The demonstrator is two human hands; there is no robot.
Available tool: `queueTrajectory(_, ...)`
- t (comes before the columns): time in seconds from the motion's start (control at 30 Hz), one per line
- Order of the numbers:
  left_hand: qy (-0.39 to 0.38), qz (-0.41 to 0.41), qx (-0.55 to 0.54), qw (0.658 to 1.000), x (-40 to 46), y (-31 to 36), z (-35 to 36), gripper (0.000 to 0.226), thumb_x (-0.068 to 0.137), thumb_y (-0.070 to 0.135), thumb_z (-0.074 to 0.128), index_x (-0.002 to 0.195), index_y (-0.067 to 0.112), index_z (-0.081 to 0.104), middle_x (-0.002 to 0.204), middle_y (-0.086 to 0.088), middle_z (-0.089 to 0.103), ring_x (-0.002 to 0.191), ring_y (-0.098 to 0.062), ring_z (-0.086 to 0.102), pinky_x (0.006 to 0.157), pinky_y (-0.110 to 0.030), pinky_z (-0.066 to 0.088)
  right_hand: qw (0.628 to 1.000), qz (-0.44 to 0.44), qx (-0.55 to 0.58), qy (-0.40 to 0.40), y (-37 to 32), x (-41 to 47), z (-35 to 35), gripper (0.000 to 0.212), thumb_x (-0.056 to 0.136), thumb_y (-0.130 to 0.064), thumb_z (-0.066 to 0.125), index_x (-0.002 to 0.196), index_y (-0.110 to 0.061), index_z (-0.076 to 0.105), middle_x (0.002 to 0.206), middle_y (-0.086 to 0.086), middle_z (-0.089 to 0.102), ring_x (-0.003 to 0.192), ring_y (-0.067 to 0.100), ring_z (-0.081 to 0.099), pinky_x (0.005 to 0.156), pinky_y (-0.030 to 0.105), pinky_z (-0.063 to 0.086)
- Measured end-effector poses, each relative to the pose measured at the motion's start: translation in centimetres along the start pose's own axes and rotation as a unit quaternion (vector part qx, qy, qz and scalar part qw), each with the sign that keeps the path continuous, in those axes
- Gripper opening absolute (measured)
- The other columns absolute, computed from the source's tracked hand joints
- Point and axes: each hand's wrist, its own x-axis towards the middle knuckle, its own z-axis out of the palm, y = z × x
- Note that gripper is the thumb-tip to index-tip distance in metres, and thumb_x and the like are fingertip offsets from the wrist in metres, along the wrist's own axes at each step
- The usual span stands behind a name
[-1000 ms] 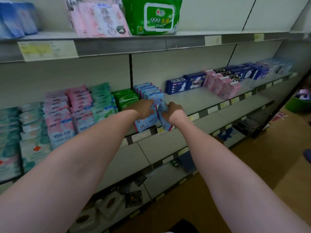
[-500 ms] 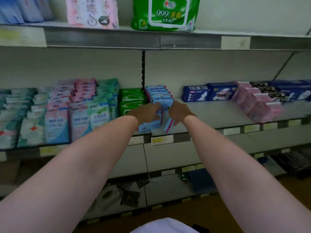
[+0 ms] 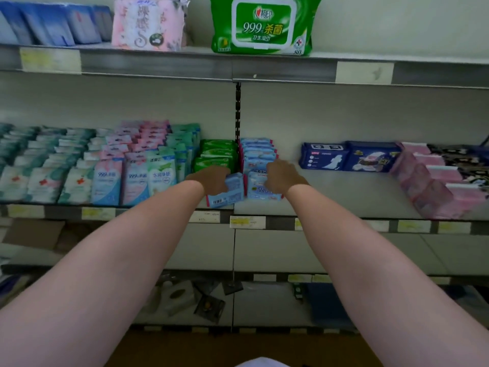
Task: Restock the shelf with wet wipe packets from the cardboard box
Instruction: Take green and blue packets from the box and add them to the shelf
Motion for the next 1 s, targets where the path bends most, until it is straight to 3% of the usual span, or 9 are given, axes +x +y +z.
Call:
queueTrajectory(0.07,0.001,-0.011,0.004,1.0,0.0,0.0,0.1,0.028,0.094,0.023,0.061,0.117,0.008,0.056,0.111,-0.01,0.059,0.093,-0.025,0.058,0.076,-0.034,0.046,0.996,-0.001,0.079,-0.036,0.4,0.4,0.6,0.033,0.094,-0.014,0.052,0.127,-0.012,0.054,0.116,0.011,0.06,0.098,0.028,0.059,0.083,0.04,0.053)
queueTrajectory(0.13,0.011,-0.016,0.005,1.0,0.0,-0.1,0.3,0.032,0.093,0.022,0.061,0.122,0.01,0.056,0.114,-0.01,0.06,0.098,-0.027,0.059,0.082,-0.038,0.05,0.993,-0.005,0.11,-0.043,0.6,0.8,0.8,0.053,0.092,-0.013,0.053,0.144,-0.023,0.045,0.13,0.011,0.058,0.106,0.029,0.059,0.089,0.043,0.053)
queueTrajectory(0.23,0.029,-0.02,0.013,0.999,0.0,0.1,0.6,0.029,0.092,0.021,0.061,0.12,0.011,0.057,0.11,-0.01,0.062,0.094,-0.026,0.06,0.078,-0.036,0.049,0.994,-0.007,0.106,-0.03,0.7,1.3,1.4,0.057,0.094,-0.013,0.054,0.148,-0.027,0.043,0.136,0.013,0.056,0.113,0.03,0.058,0.092,0.038,0.05)
queueTrajectory(0.53,0.049,-0.017,0.034,0.998,0.2,0.3,1.0,0.027,0.092,0.018,0.06,0.118,0.011,0.058,0.107,-0.011,0.063,0.085,-0.022,0.056,0.069,-0.031,0.043,0.996,-0.019,0.083,0.016,0.8,2.0,2.5,0.044,0.096,-0.008,0.051,0.139,-0.017,0.053,0.126,0.013,0.062,0.108,0.03,0.061,0.093,0.041,0.052)
queueTrajectory(0.7,0.053,-0.027,0.047,0.997,0.0,0.7,1.1,0.041,0.094,0.018,0.058,0.134,0.013,0.052,0.119,-0.012,0.061,0.101,-0.027,0.059,0.073,-0.031,0.044,0.997,-0.025,0.07,0.005,0.7,2.0,2.1,0.043,0.092,-0.008,0.054,0.134,-0.016,0.054,0.119,0.01,0.063,0.102,0.027,0.061,0.088,0.041,0.053)
queueTrajectory(0.83,0.059,-0.025,0.051,0.997,-0.3,0.9,1.3,0.042,0.094,0.019,0.058,0.135,0.013,0.051,0.122,-0.012,0.06,0.104,-0.027,0.059,0.074,-0.031,0.043,0.998,-0.027,0.061,-0.013,0.6,1.9,1.5,0.037,0.089,-0.011,0.058,0.126,-0.013,0.056,0.11,0.009,0.064,0.094,0.025,0.06,0.08,0.035,0.052)
queueTrajectory(0.93,0.056,-0.029,0.049,0.997,-0.7,1.1,1.3,0.043,0.095,0.02,0.057,0.137,0.014,0.05,0.122,-0.011,0.059,0.104,-0.027,0.058,0.074,-0.031,0.044,0.995,-0.022,0.091,-0.037,0.5,2.2,0.8,0.028,0.087,-0.01,0.056,0.113,-0.019,0.049,0.101,0.004,0.058,0.091,0.024,0.054,0.066,0.03,0.043)
queueTrajectory(1.0,0.051,-0.033,0.043,0.997,-0.9,1.3,1.2,0.046,0.095,0.02,0.057,0.14,0.016,0.048,0.125,-0.01,0.059,0.106,-0.027,0.058,0.076,-0.032,0.046,0.989,-0.021,0.132,-0.057,0.2,2.1,0.4,0.036,0.087,-0.007,0.056,0.116,-0.024,0.044,0.102,0.002,0.051,0.094,0.024,0.051,0.063,0.028,0.038)
